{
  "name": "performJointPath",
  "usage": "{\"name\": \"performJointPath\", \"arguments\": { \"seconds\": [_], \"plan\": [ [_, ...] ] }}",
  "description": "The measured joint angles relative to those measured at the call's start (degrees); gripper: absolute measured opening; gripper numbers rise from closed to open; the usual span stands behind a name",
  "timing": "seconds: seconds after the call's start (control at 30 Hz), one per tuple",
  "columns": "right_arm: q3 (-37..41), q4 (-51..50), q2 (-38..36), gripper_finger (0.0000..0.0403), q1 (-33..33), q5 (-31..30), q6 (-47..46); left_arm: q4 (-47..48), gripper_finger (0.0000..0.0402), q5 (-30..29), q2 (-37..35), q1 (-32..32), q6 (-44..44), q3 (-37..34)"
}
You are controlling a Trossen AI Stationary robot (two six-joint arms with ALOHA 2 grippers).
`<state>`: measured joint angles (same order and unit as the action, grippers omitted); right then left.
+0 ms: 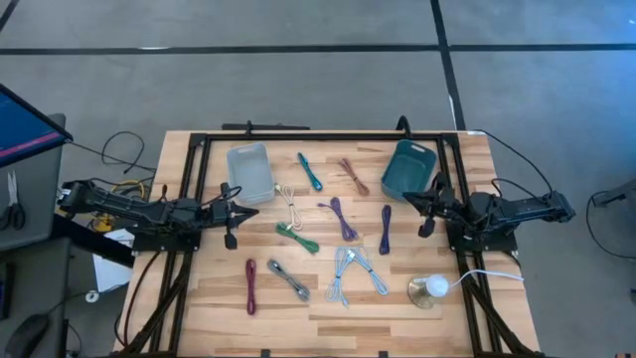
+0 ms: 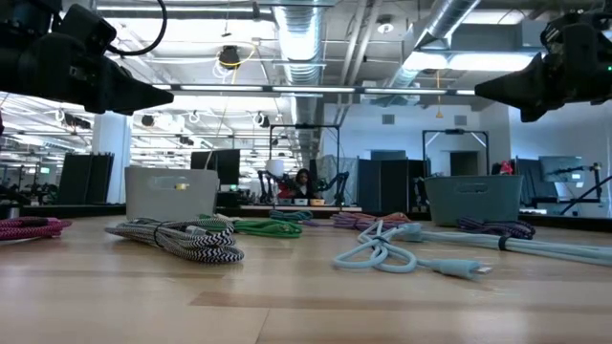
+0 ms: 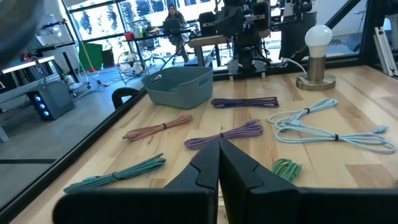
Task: Pick & Place USB Port
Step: Put the pink USB cable into the blue bin
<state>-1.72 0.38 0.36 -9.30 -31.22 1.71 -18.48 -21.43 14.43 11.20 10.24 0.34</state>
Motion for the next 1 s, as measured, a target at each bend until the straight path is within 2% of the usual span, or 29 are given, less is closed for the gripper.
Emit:
{"name": "performJointPath", "arguments": {
  "seconds": [0.43, 0.57, 0.83, 1.0],
  "plan": [
    [0.01, 0.03, 0.0, 0.0, 0.04, 0.69, 0.03, -0.02, 0.0007, 0.01, 0.0, -0.01, 0.0, 0.0],
    [0.04, 0.27, 0.0, 0.0, 0.04, -2.23, -3.26, -0.02, 0.0007, 0.0, -0.02, -0.02, -0.09, 0.0],
    [-5.62, -11.19, 0.34, 0.0, 0.04, -3.76, -12.35, -0.02, 0.0008, 0.02, -0.02, -0.02, -0.15, 0.0],
    [-10.09, -15.28, 5.49, 0.0, 0.04, -3.98, -16.81, -0.04, 0.0005, 0.02, -0.01, 0.0, -0.07, 0.0]
  ]
}}
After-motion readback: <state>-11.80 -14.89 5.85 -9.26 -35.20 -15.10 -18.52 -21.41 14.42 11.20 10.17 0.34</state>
